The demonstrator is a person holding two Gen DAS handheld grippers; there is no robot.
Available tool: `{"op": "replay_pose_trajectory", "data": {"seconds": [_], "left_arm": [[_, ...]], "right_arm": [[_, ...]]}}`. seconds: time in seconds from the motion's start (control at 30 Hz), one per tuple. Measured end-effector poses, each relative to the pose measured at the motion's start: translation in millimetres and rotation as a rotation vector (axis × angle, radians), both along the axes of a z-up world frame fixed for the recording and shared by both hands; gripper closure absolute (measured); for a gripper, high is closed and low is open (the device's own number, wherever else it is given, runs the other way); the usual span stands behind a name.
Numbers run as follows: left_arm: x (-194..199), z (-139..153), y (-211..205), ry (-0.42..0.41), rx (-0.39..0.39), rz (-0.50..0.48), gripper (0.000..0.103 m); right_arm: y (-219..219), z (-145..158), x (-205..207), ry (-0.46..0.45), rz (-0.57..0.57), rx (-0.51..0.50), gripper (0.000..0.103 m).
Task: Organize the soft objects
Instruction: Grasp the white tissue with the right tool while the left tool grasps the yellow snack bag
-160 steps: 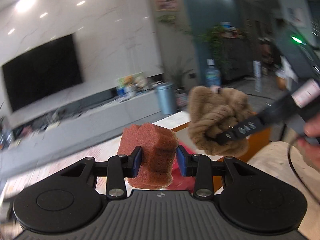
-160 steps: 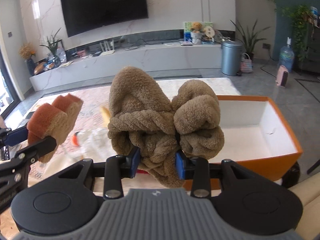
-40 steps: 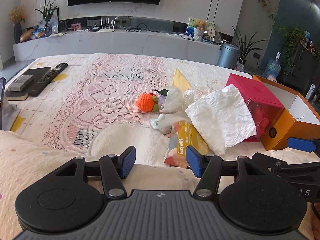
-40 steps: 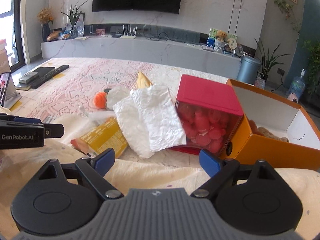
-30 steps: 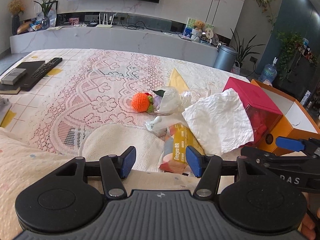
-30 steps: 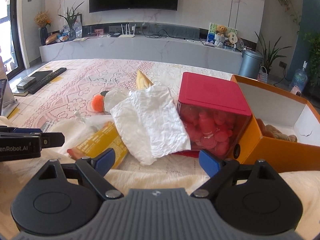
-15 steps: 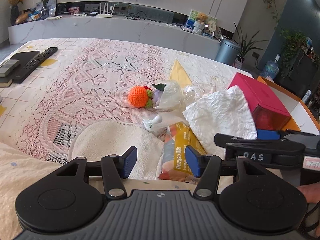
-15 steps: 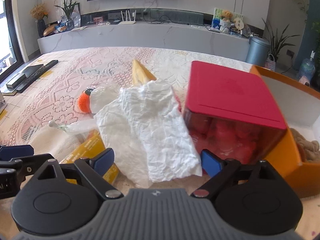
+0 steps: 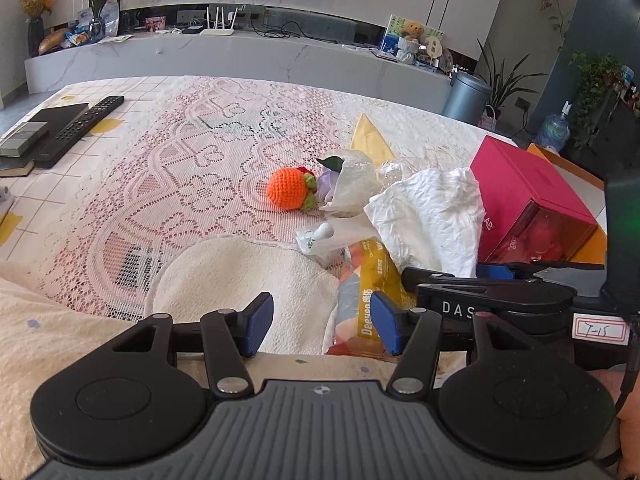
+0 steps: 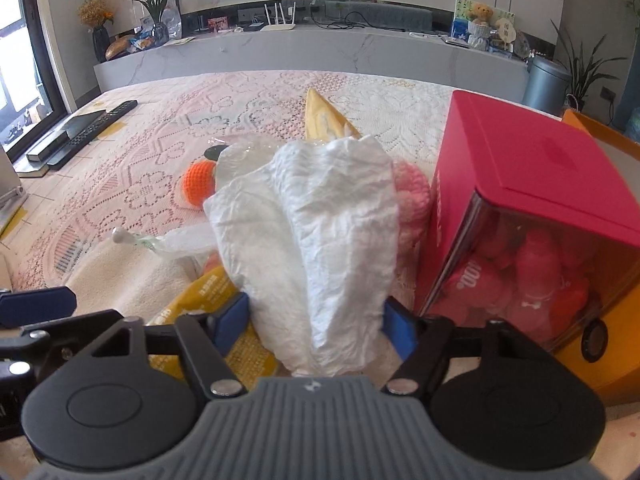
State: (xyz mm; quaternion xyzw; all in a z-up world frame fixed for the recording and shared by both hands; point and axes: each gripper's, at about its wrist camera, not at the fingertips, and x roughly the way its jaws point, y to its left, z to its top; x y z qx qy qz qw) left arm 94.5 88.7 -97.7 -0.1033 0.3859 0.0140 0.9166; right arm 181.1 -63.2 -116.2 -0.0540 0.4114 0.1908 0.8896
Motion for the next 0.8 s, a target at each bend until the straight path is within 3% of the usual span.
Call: {"op": "replay_pose_trajectory", "data": {"seconds": [0.07,0.13,0.27,0.53,0.67,0.8], "left_arm": [[0,0,0,0.001,0.003,-0.001,0.037],[-1,0,-1,0.001,0.003,-0.001,0.037],[-3,1,2,-0.007,-0.014,-0.007,0.037],[0,0,-4,-0.005,-0.084,-0.082,0.033],[10,-8,-10,0.049,-0.117,-0.109,0.028],[21,-19,-12,0.122,-0.112,-0.08,0.027]], "right_arm": [[1,2,-3,-0.005,0.014,-0.004,0.061],[2,4,-8,-0.021,0.024,-0.018,0.072],[-6,16,-16,-0.022,0.022,-0.004,0.085],[-56,38,-35,0.034,-0.076,0.074,0.087],[-71,25,-37,0.109,-0.109,0.103,0.087],[-66,18,-36,0.11,-0.093,0.106,0.087]]}}
